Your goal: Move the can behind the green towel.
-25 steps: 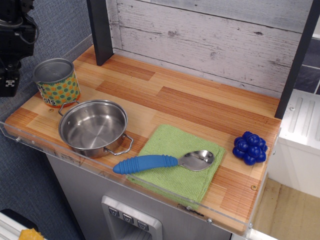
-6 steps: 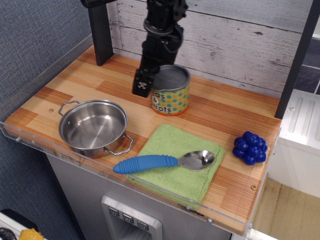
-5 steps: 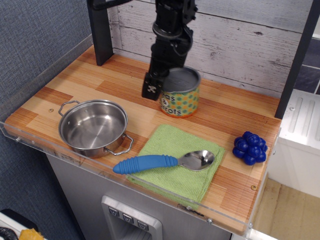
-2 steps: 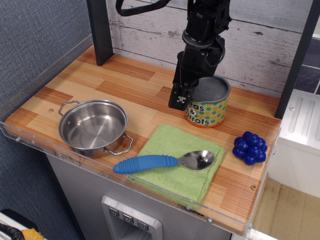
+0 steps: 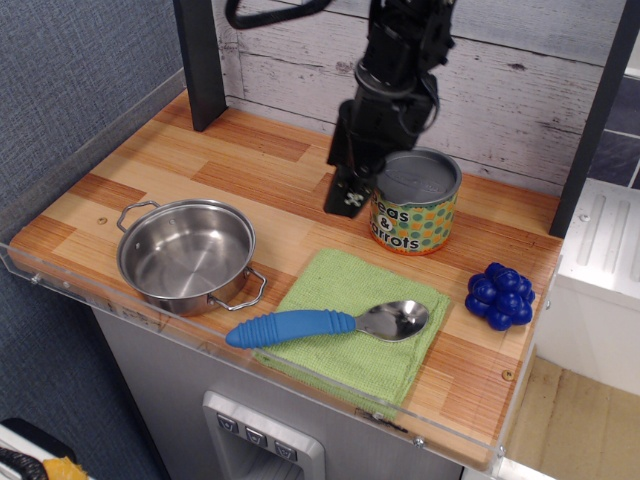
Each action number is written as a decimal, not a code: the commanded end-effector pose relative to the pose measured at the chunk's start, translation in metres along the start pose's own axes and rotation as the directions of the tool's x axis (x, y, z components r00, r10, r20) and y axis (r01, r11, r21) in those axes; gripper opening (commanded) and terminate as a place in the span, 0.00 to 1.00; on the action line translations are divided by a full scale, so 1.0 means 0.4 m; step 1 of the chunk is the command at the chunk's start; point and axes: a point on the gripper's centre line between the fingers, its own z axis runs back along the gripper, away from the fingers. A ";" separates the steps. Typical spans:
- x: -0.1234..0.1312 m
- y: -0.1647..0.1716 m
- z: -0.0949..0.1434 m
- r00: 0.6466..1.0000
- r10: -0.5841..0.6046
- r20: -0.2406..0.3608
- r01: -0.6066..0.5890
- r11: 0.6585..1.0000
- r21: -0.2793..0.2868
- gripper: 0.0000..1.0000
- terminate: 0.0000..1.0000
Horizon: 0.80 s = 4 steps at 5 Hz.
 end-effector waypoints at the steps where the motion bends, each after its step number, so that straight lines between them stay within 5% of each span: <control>1: -0.165 0.067 0.082 0.907 0.420 -0.040 -0.419 0.907 0.035 1.00 0.00; 3: -0.334 0.061 0.093 0.652 0.757 -0.032 -0.758 0.651 -0.042 1.00 0.00; 4: -0.423 0.045 0.091 0.440 0.897 -0.046 -0.897 0.436 -0.066 1.00 0.00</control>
